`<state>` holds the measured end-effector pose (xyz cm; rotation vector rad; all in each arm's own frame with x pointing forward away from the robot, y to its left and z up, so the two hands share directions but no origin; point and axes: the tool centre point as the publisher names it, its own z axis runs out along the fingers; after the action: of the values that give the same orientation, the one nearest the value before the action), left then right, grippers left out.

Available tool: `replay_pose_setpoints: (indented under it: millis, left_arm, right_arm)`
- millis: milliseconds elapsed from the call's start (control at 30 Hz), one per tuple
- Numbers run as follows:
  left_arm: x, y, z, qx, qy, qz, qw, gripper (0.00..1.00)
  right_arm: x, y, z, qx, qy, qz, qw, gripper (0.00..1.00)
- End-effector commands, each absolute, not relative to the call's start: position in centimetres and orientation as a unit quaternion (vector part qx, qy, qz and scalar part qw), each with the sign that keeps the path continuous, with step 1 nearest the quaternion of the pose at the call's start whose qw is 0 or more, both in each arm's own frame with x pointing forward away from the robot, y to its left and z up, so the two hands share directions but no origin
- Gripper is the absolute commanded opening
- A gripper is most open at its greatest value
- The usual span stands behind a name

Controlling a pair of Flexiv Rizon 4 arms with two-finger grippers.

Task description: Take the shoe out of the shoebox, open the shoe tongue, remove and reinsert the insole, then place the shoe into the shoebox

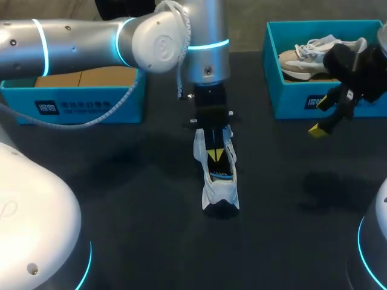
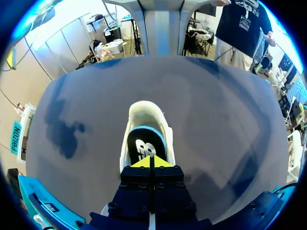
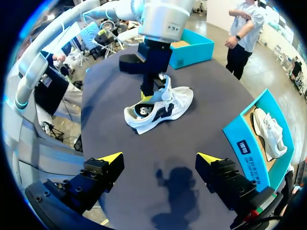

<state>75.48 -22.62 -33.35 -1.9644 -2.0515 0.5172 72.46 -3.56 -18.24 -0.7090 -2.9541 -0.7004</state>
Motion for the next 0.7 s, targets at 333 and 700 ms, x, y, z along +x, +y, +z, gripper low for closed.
replay_pose_setpoints:
  millis: [333,700]
  left_arm:
    - [74.3,-23.2,-35.7,-0.67,-0.722,0.145,0.099,0.0]
    - [73.0,-22.7,-37.7,-0.66,-0.731,0.137,0.1,0.0]
  right_arm:
    - [72.5,-3.6,-18.3,-0.228,-0.948,-0.224,0.012,1.0]
    - [72.5,-3.6,-18.3,-0.228,-0.948,-0.224,0.012,1.0]
